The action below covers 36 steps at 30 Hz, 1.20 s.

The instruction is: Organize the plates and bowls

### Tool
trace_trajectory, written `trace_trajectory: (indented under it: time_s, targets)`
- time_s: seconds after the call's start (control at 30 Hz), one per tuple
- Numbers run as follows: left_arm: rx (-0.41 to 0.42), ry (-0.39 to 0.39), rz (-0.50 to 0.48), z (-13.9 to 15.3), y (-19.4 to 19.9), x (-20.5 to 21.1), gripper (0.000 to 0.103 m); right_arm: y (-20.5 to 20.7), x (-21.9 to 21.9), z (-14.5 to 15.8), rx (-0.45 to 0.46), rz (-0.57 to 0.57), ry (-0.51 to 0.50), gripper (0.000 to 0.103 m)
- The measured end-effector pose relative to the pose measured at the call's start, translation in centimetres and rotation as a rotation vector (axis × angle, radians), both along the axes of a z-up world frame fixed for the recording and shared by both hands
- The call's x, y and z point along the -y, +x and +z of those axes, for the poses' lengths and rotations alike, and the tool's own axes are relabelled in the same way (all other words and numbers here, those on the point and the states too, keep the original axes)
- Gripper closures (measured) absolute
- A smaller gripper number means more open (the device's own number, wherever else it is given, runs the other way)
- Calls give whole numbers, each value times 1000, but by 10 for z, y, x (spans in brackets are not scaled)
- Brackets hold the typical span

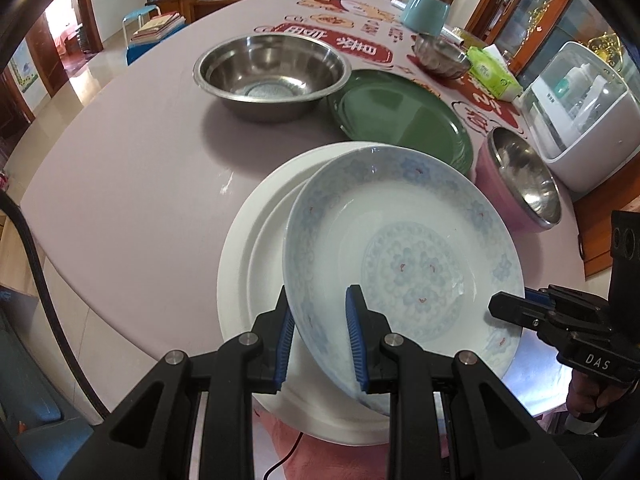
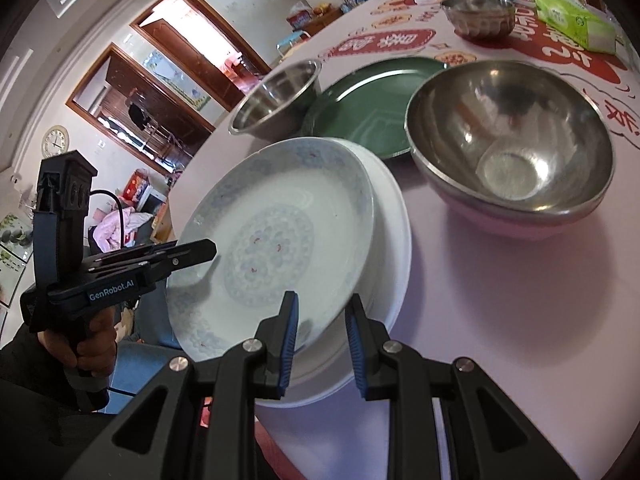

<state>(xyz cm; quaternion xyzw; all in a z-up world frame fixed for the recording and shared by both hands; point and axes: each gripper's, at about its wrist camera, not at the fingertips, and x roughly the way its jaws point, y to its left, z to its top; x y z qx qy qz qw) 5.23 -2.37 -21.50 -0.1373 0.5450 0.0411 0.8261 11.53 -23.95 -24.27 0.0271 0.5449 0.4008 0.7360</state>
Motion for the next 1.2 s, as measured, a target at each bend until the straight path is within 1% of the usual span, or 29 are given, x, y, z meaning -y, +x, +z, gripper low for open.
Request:
trace_trajectory:
  time_s: [0.1, 0.33, 0.67, 0.77, 0.9, 1.1, 1.2]
  targets:
    - [-16, -2, 5, -6, 0, -1, 81, -3, -4, -5, -10, 12, -31, 79]
    - [-40, -16, 23, -18, -1, -6, 81, -4, -7, -6, 5, 12, -42, 79]
    - [-45, -12, 21, -27, 4, -9, 80, -8, -22, -4, 65, 35, -108, 78]
    - [-45, -7, 3, -27, 5, -8, 77, -9, -26, -3, 73, 30, -134, 78]
    - [-48, -8, -28, -27, 8, -5, 70, -9, -29, -4, 75, 16, -160, 78]
    - [-60, -8, -76, -26, 11, -4, 66, -9, -34, -2, 58, -24, -196, 77]
    - [-62, -18, -110, -24, 14, -4, 57, -9, -36, -1, 51, -49, -216, 77]
